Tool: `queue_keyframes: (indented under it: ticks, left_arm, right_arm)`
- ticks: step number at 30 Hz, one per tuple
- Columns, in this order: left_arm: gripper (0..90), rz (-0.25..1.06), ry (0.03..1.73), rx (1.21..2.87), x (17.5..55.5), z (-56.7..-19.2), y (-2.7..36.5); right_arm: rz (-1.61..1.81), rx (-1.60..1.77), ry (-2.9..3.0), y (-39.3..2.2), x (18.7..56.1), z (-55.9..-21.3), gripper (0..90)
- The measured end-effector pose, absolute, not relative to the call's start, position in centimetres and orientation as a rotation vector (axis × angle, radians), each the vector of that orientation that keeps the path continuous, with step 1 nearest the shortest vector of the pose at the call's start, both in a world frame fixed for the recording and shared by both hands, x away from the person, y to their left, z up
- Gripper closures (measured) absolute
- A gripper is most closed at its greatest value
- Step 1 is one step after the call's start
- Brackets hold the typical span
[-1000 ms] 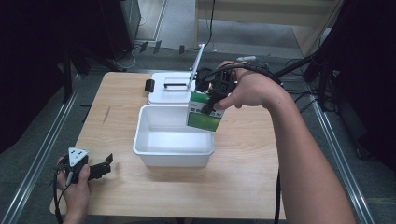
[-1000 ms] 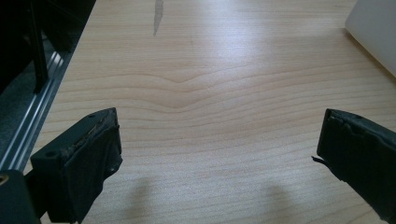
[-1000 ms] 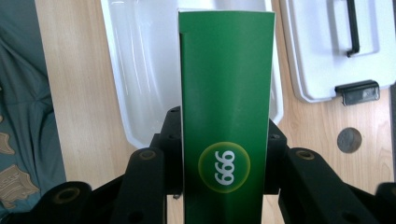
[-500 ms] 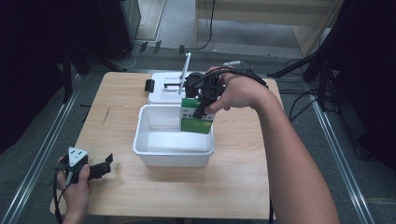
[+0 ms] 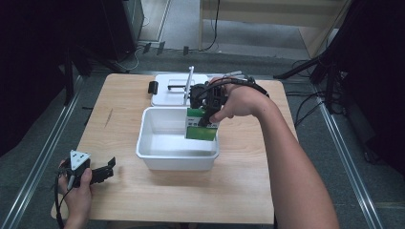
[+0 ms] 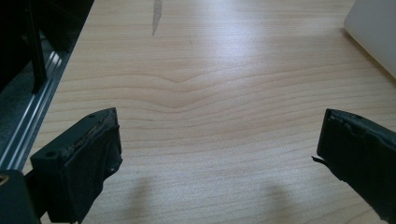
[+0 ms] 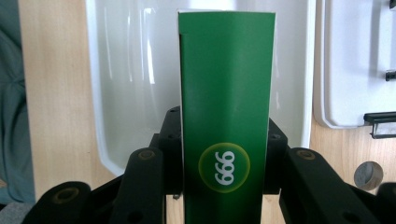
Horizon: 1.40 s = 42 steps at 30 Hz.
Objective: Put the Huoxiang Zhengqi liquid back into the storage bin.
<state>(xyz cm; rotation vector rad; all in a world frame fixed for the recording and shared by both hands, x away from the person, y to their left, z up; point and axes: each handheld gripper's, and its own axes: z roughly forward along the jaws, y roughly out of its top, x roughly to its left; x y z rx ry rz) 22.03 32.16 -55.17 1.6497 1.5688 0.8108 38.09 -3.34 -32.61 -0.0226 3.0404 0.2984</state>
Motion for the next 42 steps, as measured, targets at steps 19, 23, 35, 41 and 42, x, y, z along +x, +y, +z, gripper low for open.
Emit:
queue_keyframes:
  ticks: [19, 23, 35, 41, 42]
  left_arm:
    - [0.6, 0.809, 1.568, 1.647, 22.1, -55.2, 32.2]
    - [0.6, 0.81, 1.568, 1.646, 22.1, -55.2, 32.2]
    - [0.5, 0.81, 1.567, 1.649, 22.1, -55.2, 32.2]
    - [0.6, 0.809, 1.564, 1.652, 22.1, -55.2, 32.2]
    - [0.6, 0.808, 1.565, 1.652, 22.1, -55.2, 32.2]
  right_arm:
    - [0.234, -0.068, 3.037, -2.7, 38.7, -36.8, 62.9]
    - [0.209, -0.061, 3.048, -2.3, 38.9, -37.5, 62.7]
    - [0.169, -0.032, 3.042, -1.8, 39.4, -39.2, 62.4]
    - [0.196, 0.0, 3.047, -1.8, 39.3, -39.1, 60.3]
    - [0.207, -0.004, 3.041, -1.8, 39.4, -39.0, 59.9]
